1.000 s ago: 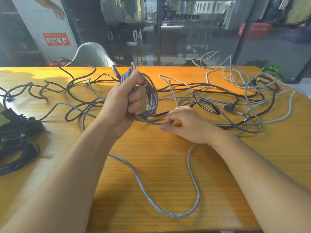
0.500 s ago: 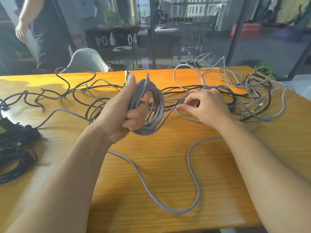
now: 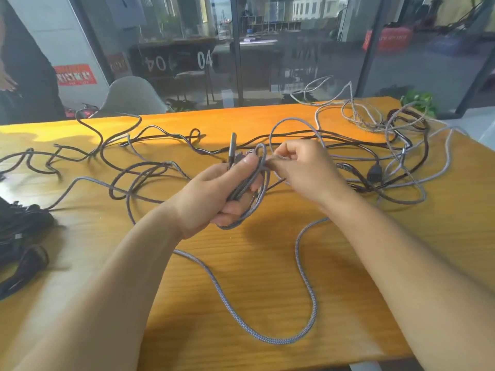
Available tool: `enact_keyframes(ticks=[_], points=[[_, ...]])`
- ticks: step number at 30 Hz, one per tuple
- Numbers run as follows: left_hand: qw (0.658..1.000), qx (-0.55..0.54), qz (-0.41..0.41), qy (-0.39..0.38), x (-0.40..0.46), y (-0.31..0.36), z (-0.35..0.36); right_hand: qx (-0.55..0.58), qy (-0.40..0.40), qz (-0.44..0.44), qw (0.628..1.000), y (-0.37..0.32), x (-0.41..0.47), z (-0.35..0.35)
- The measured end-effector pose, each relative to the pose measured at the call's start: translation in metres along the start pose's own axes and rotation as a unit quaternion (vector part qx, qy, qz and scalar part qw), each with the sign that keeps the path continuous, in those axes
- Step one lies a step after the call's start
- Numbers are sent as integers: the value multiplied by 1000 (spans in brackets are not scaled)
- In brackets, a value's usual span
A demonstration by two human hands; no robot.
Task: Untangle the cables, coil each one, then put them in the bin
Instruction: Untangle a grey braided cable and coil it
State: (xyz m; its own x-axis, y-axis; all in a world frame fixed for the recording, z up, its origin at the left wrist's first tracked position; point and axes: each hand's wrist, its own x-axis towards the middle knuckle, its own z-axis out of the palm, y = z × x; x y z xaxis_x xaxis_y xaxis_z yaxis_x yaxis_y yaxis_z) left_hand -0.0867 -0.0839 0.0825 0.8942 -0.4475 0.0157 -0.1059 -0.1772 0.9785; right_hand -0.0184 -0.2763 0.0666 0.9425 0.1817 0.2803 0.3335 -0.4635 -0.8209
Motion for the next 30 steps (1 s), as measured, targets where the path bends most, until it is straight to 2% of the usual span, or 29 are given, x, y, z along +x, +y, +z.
enact_keyframes(ticks=[2,4,8,12,16,19,22,24,26,28,30], points=[[999,25,11,18,3,-2,4,149,-56,73,984,-9,-3,-5],[997,52,12,55,5,-3,5,221,-108,97,964,-18,-6,-12],[990,97,20,105,7,-5,7,159,-170,57,971,-28,-12,-23],[973,166,28,155,12,-12,13,114,-167,71,977,-31,-14,-29],[950,247,17,190,14,-19,15,1,-175,62,983,-34,-17,-27],[939,269,5,215,16,-21,17,-78,-183,46,979,-38,-19,-31],[933,270,7,237,18,-22,16,-87,-180,20,980,-38,-21,-29],[933,251,20,255,19,-22,14,-23,-191,14,981,-37,-21,-30],[938,213,31,271,18,-22,12,86,-222,30,971,-37,-21,-31],[942,173,49,283,18,-20,11,192,-261,43,945,-35,-20,-29],[942,134,58,301,18,-20,8,244,-302,27,921,-33,-22,-20]])
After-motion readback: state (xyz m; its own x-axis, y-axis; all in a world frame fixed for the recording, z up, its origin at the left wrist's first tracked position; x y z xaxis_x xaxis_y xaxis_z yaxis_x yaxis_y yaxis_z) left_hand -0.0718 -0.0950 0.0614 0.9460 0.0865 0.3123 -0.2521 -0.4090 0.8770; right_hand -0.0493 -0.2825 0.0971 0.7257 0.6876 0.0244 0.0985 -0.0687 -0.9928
